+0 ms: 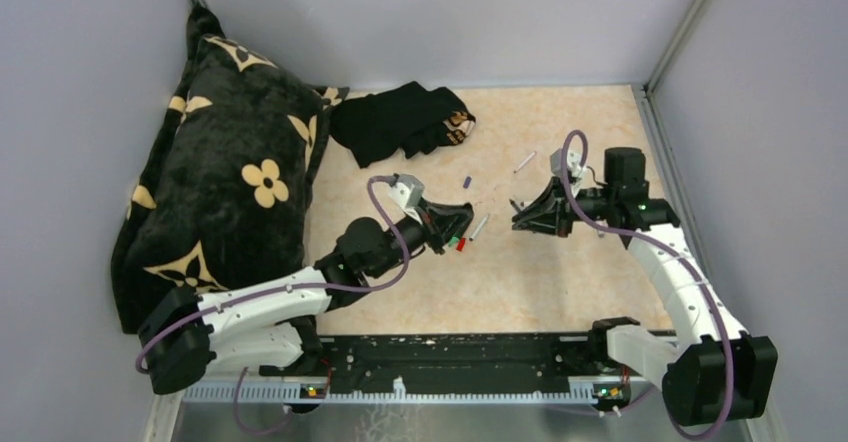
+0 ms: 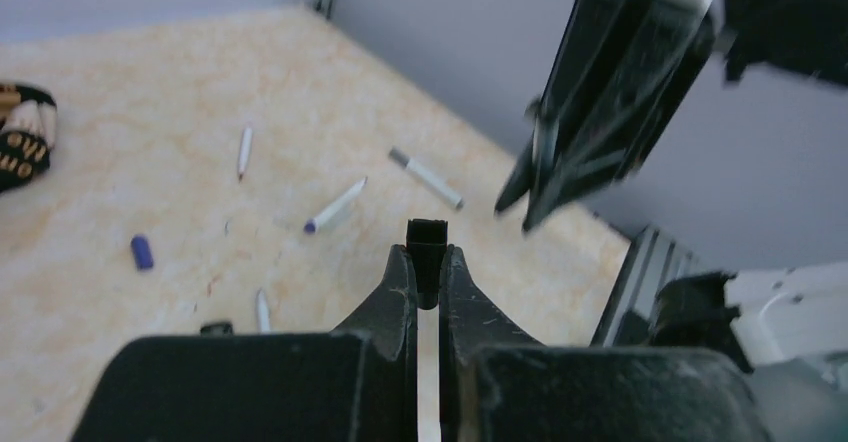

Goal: Insert the pens into the pen caps
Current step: Pick up the pen cap from the center of the board.

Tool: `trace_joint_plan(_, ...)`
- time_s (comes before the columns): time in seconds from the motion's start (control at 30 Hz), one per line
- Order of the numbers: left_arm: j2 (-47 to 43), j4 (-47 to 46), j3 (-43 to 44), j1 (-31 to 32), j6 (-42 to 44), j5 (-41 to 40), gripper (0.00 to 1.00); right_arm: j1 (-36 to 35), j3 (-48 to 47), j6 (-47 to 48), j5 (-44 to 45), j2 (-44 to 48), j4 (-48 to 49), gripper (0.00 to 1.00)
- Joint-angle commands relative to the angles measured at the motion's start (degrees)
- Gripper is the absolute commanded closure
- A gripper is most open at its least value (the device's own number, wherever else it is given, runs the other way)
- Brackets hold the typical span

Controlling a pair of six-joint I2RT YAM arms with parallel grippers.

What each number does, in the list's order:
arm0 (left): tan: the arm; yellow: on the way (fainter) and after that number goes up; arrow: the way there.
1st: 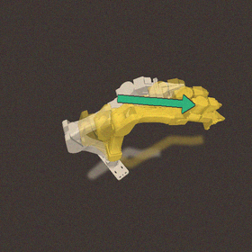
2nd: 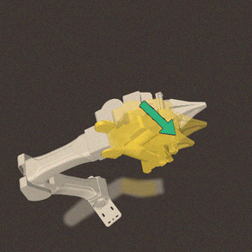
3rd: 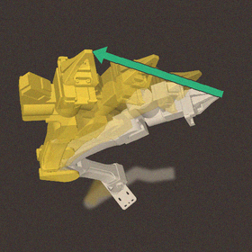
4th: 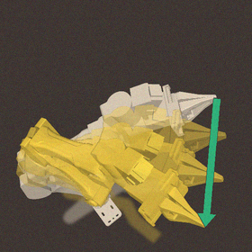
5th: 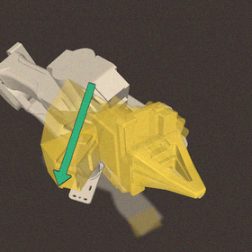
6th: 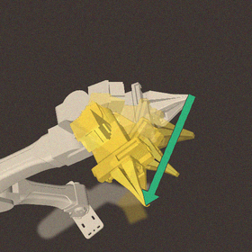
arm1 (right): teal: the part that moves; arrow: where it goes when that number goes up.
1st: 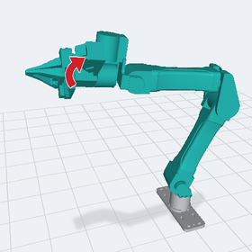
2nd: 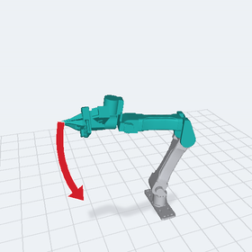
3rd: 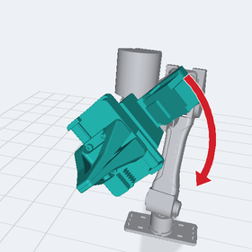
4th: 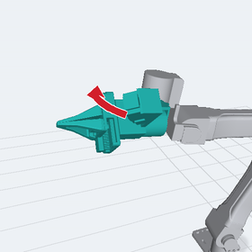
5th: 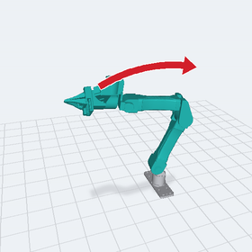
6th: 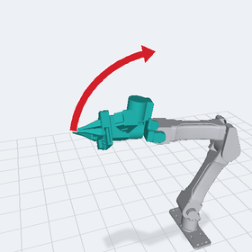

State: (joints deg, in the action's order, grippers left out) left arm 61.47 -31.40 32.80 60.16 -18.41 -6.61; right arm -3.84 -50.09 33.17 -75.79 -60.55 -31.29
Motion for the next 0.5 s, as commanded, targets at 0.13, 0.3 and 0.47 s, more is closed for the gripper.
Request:
trace_joint_plan(0.13, 5.4, -37.5, -0.8, -1.2, -5.6, 4.0, 1.00, -6.2, 10.5, -21.6, -9.1, 3.3, 25.8, 1.00)
trace_joint_plan(0.3, 7.8, -38.0, 1.0, -1.2, -5.7, 4.3, 1.00, -6.8, 11.4, -21.7, -9.6, 3.3, 26.5, 1.00)
trace_joint_plan(0.47, 7.6, -34.8, -0.1, -1.3, -4.5, 1.4, 1.00, -6.8, 11.1, -21.0, -5.1, 3.4, 25.1, 1.00)
